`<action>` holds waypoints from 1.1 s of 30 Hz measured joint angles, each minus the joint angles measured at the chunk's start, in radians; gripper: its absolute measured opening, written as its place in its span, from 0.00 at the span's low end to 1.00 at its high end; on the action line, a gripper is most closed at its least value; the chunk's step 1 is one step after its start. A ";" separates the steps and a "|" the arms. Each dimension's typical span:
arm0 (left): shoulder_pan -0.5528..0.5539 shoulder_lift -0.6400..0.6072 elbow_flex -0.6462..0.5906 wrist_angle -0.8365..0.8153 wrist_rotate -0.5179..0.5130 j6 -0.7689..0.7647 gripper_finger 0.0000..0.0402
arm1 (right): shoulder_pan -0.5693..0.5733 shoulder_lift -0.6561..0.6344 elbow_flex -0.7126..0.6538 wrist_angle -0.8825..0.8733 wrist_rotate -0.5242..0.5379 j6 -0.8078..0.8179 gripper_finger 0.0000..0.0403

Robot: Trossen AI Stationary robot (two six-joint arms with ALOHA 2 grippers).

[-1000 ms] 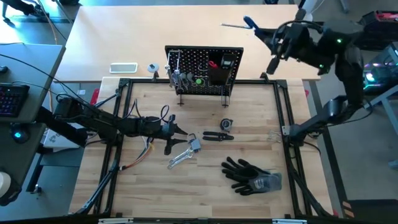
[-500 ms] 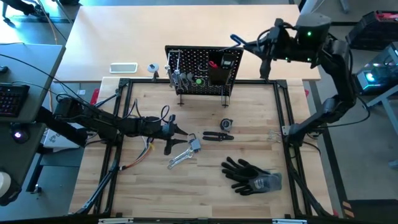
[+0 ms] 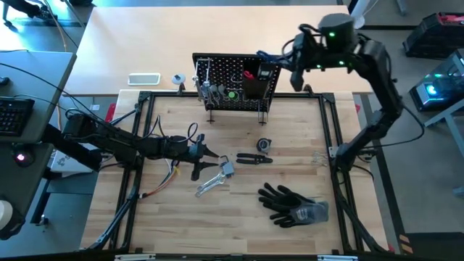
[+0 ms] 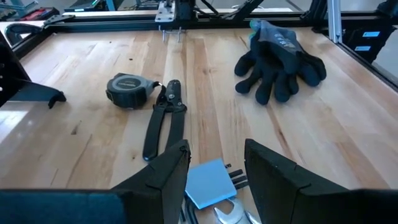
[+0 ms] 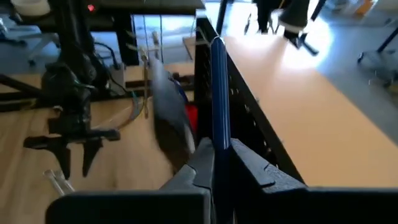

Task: Hang tools onto peg board
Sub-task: Put the blue pick tool into the black bin on the peg board, then put the gray hex key set into the black bin on the peg board

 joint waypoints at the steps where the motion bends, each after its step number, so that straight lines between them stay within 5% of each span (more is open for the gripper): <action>1: 0.000 0.000 0.000 -0.001 0.000 -0.005 0.37 | -0.009 0.012 0.000 -0.007 -0.003 -0.002 0.05; 10: 0.000 0.000 0.000 -0.039 0.004 -0.012 0.37 | -0.062 0.063 -0.001 -0.057 -0.065 -0.021 0.08; 24: 0.000 0.000 0.000 -0.134 0.005 -0.069 0.37 | -0.061 -0.011 0.000 -0.018 0.015 -0.019 0.44; 33: -0.056 0.003 0.000 -0.195 0.025 -0.152 0.37 | -0.016 -0.143 0.001 -0.028 0.058 0.051 0.48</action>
